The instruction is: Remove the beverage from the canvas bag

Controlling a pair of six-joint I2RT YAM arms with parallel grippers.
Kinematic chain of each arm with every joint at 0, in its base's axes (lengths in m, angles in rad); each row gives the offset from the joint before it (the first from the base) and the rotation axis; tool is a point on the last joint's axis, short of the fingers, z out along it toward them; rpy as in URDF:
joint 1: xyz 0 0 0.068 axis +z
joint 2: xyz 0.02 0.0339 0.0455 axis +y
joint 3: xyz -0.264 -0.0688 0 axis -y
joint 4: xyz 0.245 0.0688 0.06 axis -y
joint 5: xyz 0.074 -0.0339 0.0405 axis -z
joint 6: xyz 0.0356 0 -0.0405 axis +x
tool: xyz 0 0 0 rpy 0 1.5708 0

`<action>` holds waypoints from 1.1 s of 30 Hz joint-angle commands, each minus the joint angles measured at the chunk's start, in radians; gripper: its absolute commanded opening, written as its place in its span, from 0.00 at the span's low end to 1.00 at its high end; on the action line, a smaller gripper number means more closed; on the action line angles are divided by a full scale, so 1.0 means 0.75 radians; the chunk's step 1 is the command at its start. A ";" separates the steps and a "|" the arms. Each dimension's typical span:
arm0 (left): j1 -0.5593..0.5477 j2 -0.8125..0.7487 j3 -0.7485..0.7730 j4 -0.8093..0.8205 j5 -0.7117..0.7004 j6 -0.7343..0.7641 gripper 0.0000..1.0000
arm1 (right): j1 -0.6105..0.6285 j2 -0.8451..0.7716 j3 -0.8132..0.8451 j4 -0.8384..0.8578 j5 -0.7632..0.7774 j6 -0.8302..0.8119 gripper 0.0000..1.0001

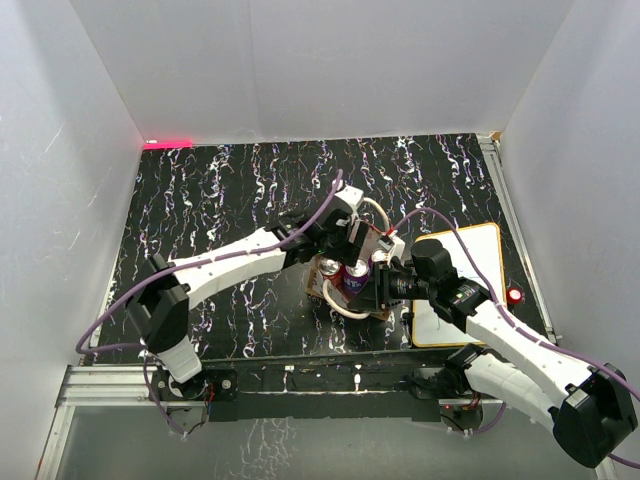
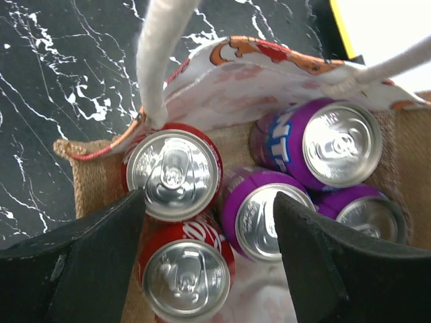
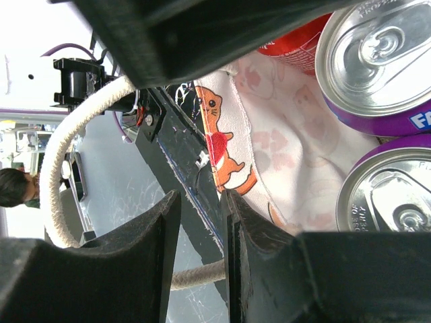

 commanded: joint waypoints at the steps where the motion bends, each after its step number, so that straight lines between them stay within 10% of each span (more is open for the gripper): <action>1: -0.034 0.075 0.093 -0.068 -0.247 0.029 0.74 | 0.005 0.028 -0.030 -0.057 0.107 -0.048 0.34; 8: -0.115 0.137 0.129 -0.100 -0.535 0.042 0.73 | 0.007 0.015 -0.041 -0.061 0.125 -0.055 0.34; 33: -0.130 0.287 0.171 -0.166 -0.678 -0.134 0.74 | 0.007 0.003 -0.028 -0.117 0.172 -0.105 0.34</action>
